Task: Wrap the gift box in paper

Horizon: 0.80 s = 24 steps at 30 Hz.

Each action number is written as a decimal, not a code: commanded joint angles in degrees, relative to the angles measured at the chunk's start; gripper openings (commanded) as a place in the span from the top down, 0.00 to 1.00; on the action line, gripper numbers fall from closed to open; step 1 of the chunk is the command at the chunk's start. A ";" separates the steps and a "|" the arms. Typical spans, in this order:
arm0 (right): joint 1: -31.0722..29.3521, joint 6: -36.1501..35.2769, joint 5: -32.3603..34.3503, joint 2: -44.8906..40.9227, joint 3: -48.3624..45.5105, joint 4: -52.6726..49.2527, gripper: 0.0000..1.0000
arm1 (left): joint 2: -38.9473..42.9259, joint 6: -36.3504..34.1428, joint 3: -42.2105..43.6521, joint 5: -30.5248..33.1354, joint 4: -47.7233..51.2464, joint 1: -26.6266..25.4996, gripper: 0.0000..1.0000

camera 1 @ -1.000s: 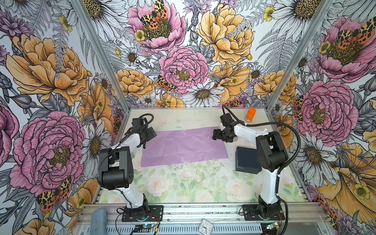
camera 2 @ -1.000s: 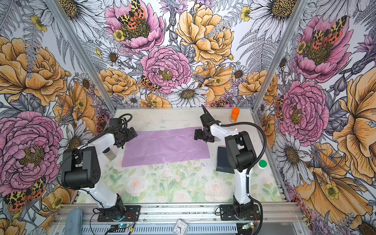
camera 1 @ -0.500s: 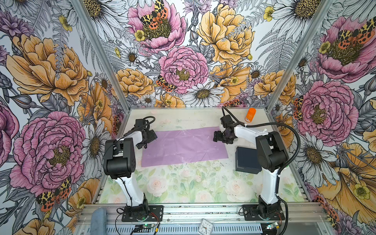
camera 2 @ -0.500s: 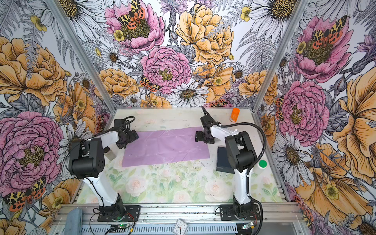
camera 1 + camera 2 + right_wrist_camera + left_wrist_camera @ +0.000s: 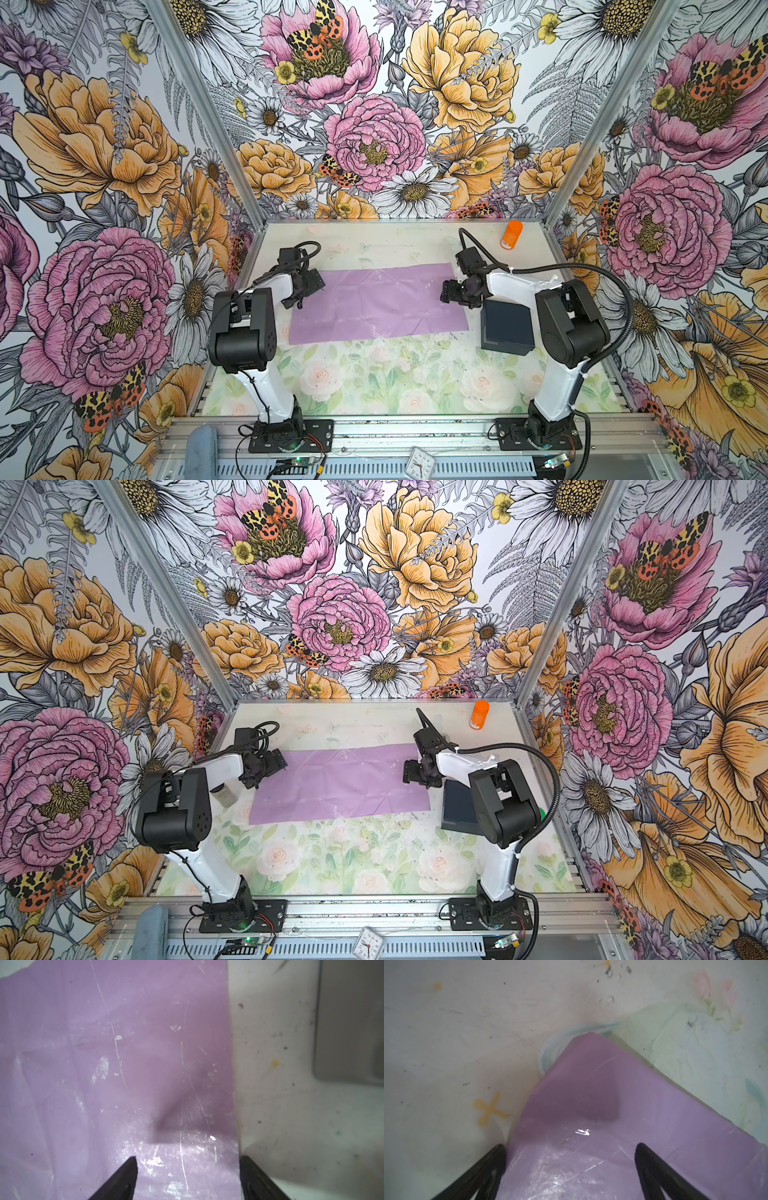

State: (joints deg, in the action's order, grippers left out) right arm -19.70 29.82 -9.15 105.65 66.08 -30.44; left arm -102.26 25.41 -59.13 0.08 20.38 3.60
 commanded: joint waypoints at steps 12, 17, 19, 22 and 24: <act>-1.54 4.23 0.20 -11.37 -9.49 0.30 0.18 | 8.18 2.01 5.10 0.01 2.56 -1.58 0.01; 0.81 3.31 0.66 -17.38 -8.54 -3.03 0.15 | 13.62 2.27 3.32 0.77 4.57 -2.99 0.01; 2.39 2.16 0.58 -20.57 -7.69 -4.84 0.15 | 15.88 2.51 2.73 0.24 5.15 -4.37 0.01; 5.79 -0.02 -1.17 -26.19 -6.85 -7.74 0.15 | 18.42 4.12 1.65 -1.27 5.10 -8.63 0.03; 10.27 -1.30 -3.82 -29.23 -7.06 -9.09 0.15 | 19.02 4.86 0.23 -1.93 5.02 -13.34 0.03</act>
State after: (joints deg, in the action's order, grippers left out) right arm -13.23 31.16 -10.68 80.42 57.32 -36.12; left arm -84.55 28.51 -56.47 -0.10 25.15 -5.19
